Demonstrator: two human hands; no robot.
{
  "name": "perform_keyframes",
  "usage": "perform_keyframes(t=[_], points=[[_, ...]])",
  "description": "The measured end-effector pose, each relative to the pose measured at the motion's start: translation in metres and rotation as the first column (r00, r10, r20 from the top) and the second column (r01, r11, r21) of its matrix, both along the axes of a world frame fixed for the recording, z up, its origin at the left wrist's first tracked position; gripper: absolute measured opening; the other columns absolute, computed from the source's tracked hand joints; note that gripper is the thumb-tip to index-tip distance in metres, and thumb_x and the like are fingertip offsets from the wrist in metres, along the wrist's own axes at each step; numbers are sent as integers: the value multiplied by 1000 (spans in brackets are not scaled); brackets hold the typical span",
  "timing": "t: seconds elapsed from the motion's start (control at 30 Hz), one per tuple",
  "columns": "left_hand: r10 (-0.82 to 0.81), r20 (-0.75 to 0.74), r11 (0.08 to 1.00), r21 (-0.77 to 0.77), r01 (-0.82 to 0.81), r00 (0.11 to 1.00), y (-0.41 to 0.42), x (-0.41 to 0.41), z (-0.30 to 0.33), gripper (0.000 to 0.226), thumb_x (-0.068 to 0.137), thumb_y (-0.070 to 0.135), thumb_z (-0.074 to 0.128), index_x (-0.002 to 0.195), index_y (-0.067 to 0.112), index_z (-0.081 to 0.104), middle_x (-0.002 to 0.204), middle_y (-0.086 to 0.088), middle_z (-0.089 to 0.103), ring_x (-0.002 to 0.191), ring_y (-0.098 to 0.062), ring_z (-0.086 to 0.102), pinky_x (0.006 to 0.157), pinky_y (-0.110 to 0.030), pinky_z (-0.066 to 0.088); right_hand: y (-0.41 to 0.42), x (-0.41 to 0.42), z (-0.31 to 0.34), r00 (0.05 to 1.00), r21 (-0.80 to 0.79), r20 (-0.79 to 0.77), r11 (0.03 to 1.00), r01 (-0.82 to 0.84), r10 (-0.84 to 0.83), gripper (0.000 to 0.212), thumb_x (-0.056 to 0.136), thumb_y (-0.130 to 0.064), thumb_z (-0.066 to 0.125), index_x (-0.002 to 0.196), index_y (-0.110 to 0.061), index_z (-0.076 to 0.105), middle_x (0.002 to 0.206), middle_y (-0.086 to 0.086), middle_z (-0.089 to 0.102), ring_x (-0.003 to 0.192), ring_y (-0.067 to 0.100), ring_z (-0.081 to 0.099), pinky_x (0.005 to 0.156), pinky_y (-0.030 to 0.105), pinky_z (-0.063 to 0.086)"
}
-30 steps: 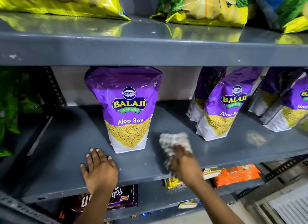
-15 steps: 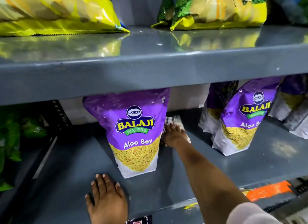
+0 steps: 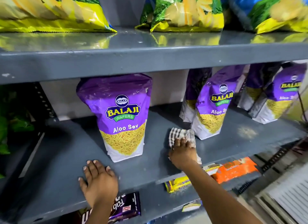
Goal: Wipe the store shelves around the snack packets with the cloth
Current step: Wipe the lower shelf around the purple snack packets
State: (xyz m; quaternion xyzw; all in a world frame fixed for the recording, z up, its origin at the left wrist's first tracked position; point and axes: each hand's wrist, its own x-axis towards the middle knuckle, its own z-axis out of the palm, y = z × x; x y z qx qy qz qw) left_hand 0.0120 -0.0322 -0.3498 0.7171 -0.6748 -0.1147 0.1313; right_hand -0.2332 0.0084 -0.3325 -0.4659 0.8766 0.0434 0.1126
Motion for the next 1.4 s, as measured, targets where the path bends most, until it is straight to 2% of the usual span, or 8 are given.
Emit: perform_keyframes(t=[0.23, 0.33, 0.43, 0.6, 0.77, 0.87, 1.07, 1.4], points=[[-95, -65, 994, -68, 91, 993, 37, -20, -6, 67, 80, 31, 21, 128, -11, 39, 138, -31, 40, 127, -45, 40, 106, -57, 25, 66, -13, 42, 982, -236, -51, 957, 167, -183, 43, 91, -18, 47, 132, -6, 43, 135, 19, 53, 126, 33, 48, 109, 38, 36], [-226, -67, 963, -167, 212, 972, 65, -53, -10, 63, 88, 35, 20, 126, -10, 41, 132, -31, 48, 122, -42, 43, 102, -50, 20, 52, 24, 36, 992, -339, -91, 934, -108, 82, 41, 75, -24, 63, 113, -11, 63, 100, 13, 73, 94, 28, 67, 83, 30, 53], [-371, -29, 907, -226, 356, 928, 79, -85, -8, 60, 92, 37, 15, 126, -5, 41, 130, -26, 53, 123, -31, 32, 111, -37, 4, 60, 33, 17, 961, -321, 107, 924, -209, 255, 46, 64, -36, 38, 91, -32, 75, 92, -9, 78, 82, 12, 74, 66, 19, 57], [-441, 8, 879, -200, 433, 897, 76, -129, 0, 60, 82, 31, 27, 125, -5, 47, 134, -22, 50, 125, -34, 46, 112, -29, 0, 94, -47, 13, 962, -361, 128, 914, -183, 243, 57, 74, -26, 37, 128, -26, 55, 137, 3, 56, 130, 26, 47, 108, 32, 37], [-365, -19, 919, -166, 357, 931, 73, -183, 6, 66, 81, 34, 21, 125, -8, 47, 133, -26, 49, 124, -40, 47, 103, -52, 35, 118, -127, 18, 998, -507, 59, 862, 3, 31, 51, 76, -23, 39, 121, -29, 60, 117, 10, 69, 113, 28, 59, 89, 32, 49], [-312, -77, 942, -151, 298, 947, 78, -232, 11, 65, 85, 35, 23, 129, -9, 41, 139, -27, 42, 130, -41, 38, 107, -54, 30, 112, -126, 10, 971, -502, 36, 844, -188, 238, 50, 63, -31, 36, 97, -27, 71, 93, -4, 77, 87, 19, 72, 68, 23, 59], [-214, 22, 977, -20, 214, 977, 72, -288, 4, 59, 95, 32, 31, 140, -3, 18, 152, -19, 20, 141, -32, 15, 116, -46, 12, 138, -211, 2, 952, -511, -46, 811, -284, 304, 48, 56, -33, 36, 86, -35, 73, 87, -16, 77, 81, 7, 73, 66, 21, 60], [-159, 71, 984, -70, 164, 985, 72, -291, -2, 71, 83, 43, 19, 137, -1, 30, 149, -22, 28, 139, -37, 22, 113, -50, 18, 124, -233, -18, 964, -518, -86, 815, -259, 251, 46, 52, -32, 52, 93, -35, 72, 91, -16, 77, 90, 9, 72, 90, 34, 32]])
